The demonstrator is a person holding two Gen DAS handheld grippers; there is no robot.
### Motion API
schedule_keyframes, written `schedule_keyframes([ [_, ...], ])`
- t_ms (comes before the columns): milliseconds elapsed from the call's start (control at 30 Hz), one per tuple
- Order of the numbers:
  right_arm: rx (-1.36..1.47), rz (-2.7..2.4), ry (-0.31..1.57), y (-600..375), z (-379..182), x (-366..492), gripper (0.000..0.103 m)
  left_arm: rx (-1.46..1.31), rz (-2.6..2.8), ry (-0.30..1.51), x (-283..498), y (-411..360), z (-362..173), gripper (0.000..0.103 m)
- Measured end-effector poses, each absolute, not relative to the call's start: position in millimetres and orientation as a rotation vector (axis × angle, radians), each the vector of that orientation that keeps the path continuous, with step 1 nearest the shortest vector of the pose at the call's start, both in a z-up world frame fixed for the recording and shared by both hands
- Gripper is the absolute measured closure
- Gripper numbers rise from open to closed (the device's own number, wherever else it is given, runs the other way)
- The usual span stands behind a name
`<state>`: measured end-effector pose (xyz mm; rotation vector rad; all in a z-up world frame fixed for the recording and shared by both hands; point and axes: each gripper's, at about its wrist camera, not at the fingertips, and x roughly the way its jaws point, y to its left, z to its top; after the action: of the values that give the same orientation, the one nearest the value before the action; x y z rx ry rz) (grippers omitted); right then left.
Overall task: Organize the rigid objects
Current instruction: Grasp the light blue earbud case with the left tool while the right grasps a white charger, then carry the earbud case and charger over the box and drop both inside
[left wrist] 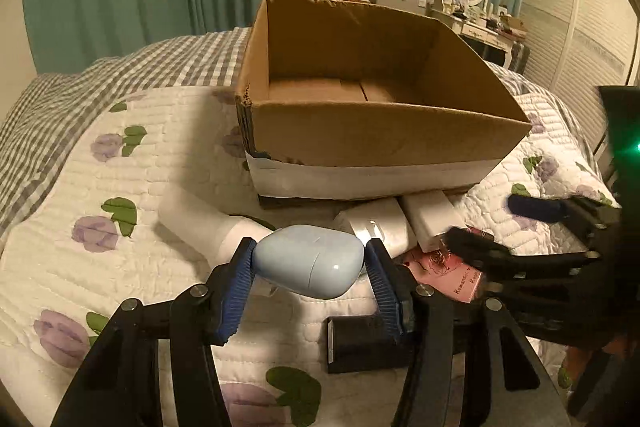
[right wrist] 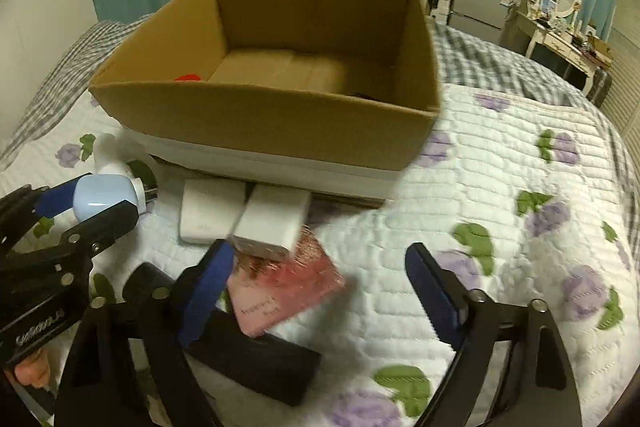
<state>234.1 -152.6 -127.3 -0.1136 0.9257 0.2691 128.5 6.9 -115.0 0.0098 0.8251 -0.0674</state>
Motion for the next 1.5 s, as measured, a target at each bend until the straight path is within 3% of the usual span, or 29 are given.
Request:
schedule_keyframes([
  [133,-0.101,0.298,0.966,-133.8,-141.5,252.3,0.032,0.011,-0.063,0.811,128.8,8.1,-113.6,0.047],
  [200,-0.095,0.3,0.987,-127.3,-150.1,260.0,0.043,0.011,-0.059,0.815,131.7,5.0,-115.4,0.047],
  [267,-0.091,0.3,0.987,-125.3,-154.4,263.4,0.045,0.009,-0.059,0.818,132.4,5.2,-116.8,0.047],
  [367,-0.103,0.298,0.989,-128.9,-152.9,260.6,0.059,0.012,-0.059,0.816,131.3,4.6,-116.2,0.047],
  [733,-0.172,0.306,0.917,-138.6,-131.3,223.7,0.062,0.014,-0.059,0.781,121.8,4.1,-104.0,0.047],
  [1100,-0.195,0.367,0.736,-139.0,-52.6,186.0,0.062,-0.024,-0.075,0.68,111.8,4.5,-44.7,0.047],
  [1300,-0.184,0.374,0.641,-138.3,-0.6,204.7,0.062,0.007,-0.067,0.623,145.2,1.3,-12.6,0.047],
  [1500,-0.168,0.357,0.611,-141.4,15.7,245.6,0.062,0.04,-0.083,0.617,199.9,-2.9,-4.2,0.046],
])
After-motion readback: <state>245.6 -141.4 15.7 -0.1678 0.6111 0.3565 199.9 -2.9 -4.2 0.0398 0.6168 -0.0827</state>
